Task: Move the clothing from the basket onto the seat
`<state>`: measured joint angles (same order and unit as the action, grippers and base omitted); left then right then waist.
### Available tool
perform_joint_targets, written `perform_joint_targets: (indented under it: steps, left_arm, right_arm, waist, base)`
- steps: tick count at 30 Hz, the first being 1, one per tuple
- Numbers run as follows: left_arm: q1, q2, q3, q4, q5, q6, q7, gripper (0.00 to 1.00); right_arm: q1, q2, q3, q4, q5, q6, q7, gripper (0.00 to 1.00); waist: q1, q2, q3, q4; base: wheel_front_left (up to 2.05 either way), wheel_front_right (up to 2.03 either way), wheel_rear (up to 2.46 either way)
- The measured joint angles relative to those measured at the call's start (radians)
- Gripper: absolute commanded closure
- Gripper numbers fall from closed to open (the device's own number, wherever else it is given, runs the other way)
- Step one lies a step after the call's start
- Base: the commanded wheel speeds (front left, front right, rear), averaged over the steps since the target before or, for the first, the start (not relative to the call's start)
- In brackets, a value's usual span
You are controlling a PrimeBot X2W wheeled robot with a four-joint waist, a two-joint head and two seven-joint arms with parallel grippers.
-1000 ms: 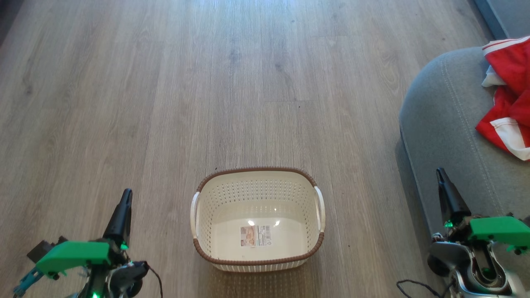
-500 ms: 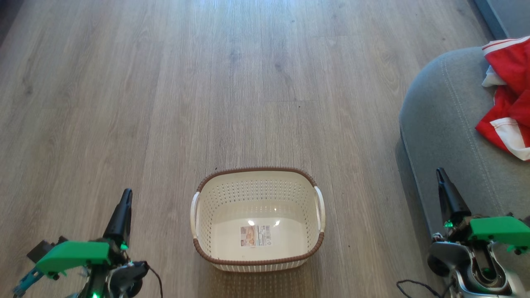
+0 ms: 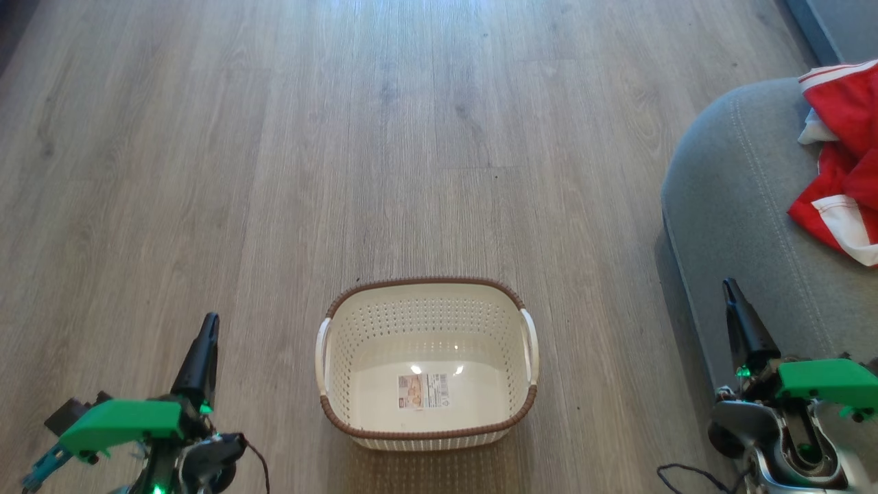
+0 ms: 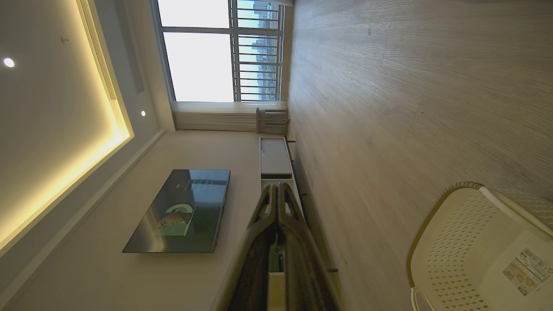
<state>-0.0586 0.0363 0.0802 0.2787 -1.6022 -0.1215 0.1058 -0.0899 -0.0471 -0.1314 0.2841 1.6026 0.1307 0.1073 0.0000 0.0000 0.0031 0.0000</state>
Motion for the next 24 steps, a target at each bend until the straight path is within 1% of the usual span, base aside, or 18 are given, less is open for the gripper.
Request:
perform_joint_targets:
  steps: [24]
  left_arm:
    - [0.0, 0.0, 0.0, 0.0, 0.0, 0.0, 0.0, 1.0]
  right_arm:
    - [0.0, 0.0, 0.0, 0.0, 0.0, 0.0, 0.0, 1.0]
  waist:
    - [0.0, 0.0, 0.0, 0.0]
  base:
    - [0.0, 0.0, 0.0]
